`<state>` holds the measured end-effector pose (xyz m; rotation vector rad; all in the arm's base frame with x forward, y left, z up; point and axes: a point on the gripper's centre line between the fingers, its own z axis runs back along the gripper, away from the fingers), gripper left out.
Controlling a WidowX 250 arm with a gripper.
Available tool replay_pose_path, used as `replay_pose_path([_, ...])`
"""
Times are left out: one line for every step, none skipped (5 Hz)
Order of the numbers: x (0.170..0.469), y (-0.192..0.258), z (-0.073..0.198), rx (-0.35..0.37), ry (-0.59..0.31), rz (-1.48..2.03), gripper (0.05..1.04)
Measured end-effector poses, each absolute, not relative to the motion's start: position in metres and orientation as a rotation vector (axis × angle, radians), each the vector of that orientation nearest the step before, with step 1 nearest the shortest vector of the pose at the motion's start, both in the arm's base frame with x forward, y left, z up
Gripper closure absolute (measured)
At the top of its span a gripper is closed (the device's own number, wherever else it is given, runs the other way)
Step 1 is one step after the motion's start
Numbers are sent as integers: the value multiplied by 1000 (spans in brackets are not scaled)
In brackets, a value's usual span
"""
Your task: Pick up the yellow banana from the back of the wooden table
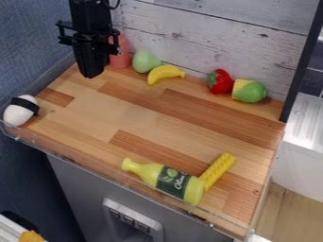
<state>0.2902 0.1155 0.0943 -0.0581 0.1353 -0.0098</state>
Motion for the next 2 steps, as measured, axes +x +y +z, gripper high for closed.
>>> replay_pose_path([302,105,94,-58,142,-124,841])
replay_pose_path([325,85,97,-49,133,-307,585])
